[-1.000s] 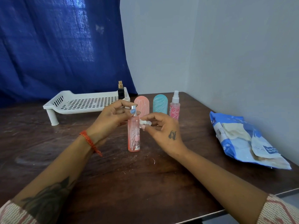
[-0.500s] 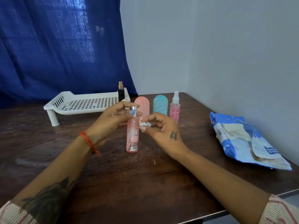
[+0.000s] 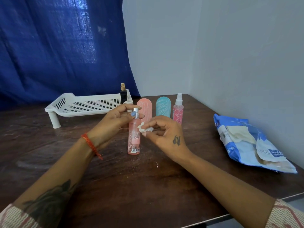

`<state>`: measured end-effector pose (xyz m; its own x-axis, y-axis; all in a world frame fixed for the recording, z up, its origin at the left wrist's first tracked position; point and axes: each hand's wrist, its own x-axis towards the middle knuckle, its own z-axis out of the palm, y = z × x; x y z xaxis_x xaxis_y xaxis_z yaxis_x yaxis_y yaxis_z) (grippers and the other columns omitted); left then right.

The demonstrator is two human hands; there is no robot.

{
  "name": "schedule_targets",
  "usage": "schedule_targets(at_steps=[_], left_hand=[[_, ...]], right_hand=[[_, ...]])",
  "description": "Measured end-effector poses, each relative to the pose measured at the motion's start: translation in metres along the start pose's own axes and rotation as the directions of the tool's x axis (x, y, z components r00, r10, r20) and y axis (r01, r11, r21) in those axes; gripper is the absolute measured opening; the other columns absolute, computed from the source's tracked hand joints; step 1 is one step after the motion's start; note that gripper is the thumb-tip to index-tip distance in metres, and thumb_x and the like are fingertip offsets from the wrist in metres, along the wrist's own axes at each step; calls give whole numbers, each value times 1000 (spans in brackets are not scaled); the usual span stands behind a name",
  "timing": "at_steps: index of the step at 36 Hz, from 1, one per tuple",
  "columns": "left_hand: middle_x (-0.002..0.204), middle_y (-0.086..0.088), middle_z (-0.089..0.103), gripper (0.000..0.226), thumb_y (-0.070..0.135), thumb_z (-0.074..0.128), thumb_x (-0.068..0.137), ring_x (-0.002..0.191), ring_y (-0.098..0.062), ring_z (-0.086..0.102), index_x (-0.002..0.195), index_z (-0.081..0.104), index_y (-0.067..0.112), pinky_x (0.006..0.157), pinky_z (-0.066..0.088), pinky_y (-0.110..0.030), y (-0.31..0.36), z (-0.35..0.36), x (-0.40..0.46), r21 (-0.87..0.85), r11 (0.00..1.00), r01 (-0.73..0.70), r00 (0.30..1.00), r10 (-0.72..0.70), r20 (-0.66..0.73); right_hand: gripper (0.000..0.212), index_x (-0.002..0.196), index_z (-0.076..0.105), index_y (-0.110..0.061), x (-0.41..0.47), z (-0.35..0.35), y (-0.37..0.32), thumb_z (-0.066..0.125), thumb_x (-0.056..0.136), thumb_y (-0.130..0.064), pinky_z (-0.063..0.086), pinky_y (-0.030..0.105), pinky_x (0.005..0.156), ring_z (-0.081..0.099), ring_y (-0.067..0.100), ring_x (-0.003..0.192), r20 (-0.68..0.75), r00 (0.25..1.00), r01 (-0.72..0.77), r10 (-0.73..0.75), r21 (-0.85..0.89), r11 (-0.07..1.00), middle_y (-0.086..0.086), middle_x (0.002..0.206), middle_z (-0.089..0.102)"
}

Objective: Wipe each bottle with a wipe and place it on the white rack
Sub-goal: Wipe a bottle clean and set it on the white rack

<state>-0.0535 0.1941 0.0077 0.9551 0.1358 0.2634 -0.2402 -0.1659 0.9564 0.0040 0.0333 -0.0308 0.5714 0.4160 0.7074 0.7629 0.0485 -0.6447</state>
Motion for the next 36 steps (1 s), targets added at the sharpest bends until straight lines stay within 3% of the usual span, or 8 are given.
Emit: schedule_targets(at_steps=[5, 10, 17, 23, 29, 32, 36], left_hand=[[100, -4, 73, 16, 13, 49, 94, 89, -19, 71, 104, 60, 20, 79, 55, -31, 0, 1, 0, -12, 1000, 8, 1000, -8, -1], [99, -3, 73, 15, 13, 49, 94, 89, -18, 70, 102, 59, 20, 79, 53, -32, 1, 0, 0, -16, 1000, 8, 1000, -8, 2], [98, -2, 73, 16, 12, 50, 94, 89, -11, 68, 101, 61, 22, 80, 51, -30, 1, 0, -1, 4, 1000, 2, 1000, -2, -6], [97, -3, 73, 16, 9, 49, 94, 82, -18, 72, 102, 59, 19, 69, 56, -23, 2, 2, -1, -31, 999, -10, 1000, 10, 5], [96, -2, 73, 15, 10, 51, 93, 85, -14, 70, 98, 60, 21, 72, 53, -25, 2, 2, -1, -26, 1000, -7, 1000, 6, -13], [97, -2, 74, 16, 10, 52, 92, 89, -11, 68, 98, 61, 21, 77, 50, -28, 1, 1, -1, -9, 1000, -3, 1000, 2, -19], [98, -3, 73, 16, 10, 52, 92, 88, -12, 69, 99, 61, 20, 76, 52, -25, 2, 1, -1, -7, 1000, -8, 1000, 8, -21]], right_hand=[[9, 74, 75, -5, -3, 0, 2, 78, 67, 1, 48, 8, 68, 62, -2, 78, 65, 998, 23, -20, -34, 999, -5, 80, 66], [9, 79, 74, -9, -2, 2, 8, 75, 72, -3, 54, 17, 65, 64, 3, 77, 21, 1000, -1, 4, -98, 995, -5, 82, 68], [11, 83, 75, -8, -1, 1, 2, 75, 73, -6, 57, 26, 64, 65, 11, 81, -5, 997, 80, -80, -12, 997, 2, 87, 69], [8, 74, 74, -8, -2, 0, 5, 77, 69, -1, 49, 11, 63, 64, 7, 76, 53, 995, 83, -79, -79, 993, -2, 80, 68], [9, 83, 72, -8, -2, 2, 5, 74, 74, -6, 55, 20, 65, 64, 7, 78, 14, 997, 79, -78, -120, 990, -3, 85, 68], [17, 92, 69, -8, -1, 1, 1, 74, 75, -7, 55, 19, 66, 64, 8, 82, -1, 995, 99, -100, -88, 991, -2, 90, 67], [14, 87, 71, -7, -2, -1, -1, 75, 74, -7, 53, 17, 67, 63, 8, 80, 53, 989, 146, -142, -106, 984, 0, 86, 69]])
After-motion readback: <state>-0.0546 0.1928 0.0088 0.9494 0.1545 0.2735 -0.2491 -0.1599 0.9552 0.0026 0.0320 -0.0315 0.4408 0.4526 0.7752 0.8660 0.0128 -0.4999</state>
